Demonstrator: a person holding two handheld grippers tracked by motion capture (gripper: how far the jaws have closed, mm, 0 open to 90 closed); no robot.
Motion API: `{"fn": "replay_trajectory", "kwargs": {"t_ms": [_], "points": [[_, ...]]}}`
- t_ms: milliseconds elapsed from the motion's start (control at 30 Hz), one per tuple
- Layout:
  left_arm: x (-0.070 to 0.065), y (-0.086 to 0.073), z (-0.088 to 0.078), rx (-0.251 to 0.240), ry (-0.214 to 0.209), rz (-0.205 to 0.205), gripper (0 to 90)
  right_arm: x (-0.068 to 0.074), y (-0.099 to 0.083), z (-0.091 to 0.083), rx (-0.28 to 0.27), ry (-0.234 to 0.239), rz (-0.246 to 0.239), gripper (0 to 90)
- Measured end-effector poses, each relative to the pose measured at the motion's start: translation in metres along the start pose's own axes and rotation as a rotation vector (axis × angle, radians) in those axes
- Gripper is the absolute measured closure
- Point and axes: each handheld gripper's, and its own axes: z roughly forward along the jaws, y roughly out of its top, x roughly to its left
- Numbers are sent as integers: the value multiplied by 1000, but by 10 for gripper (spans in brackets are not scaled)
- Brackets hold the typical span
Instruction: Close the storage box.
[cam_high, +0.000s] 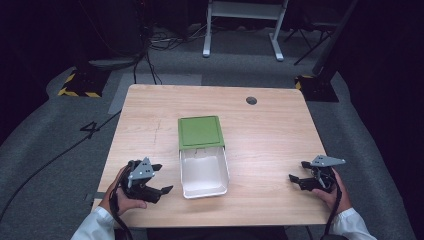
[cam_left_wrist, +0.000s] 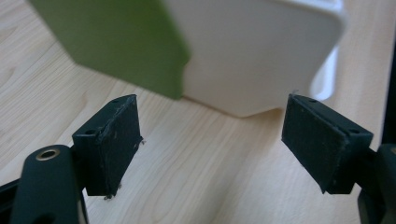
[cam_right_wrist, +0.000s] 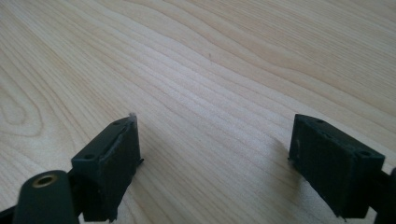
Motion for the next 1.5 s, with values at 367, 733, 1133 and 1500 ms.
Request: {"fn": "replay_trajectory", "kwargs": {"t_ms": [367,733,1133,1500], "points": [[-19,7,24,57,-62,-2,200,0,0,0,0,0,0,163],[-9,10,34,1,-34,-91,156,0,0,0,0,0,0,163],[11,16,40,-29,60,-120,153,0,0,0,0,0,0,163],[20,22,42,-17,126,-90,179,0,0,0,0,0,0,163]]}}
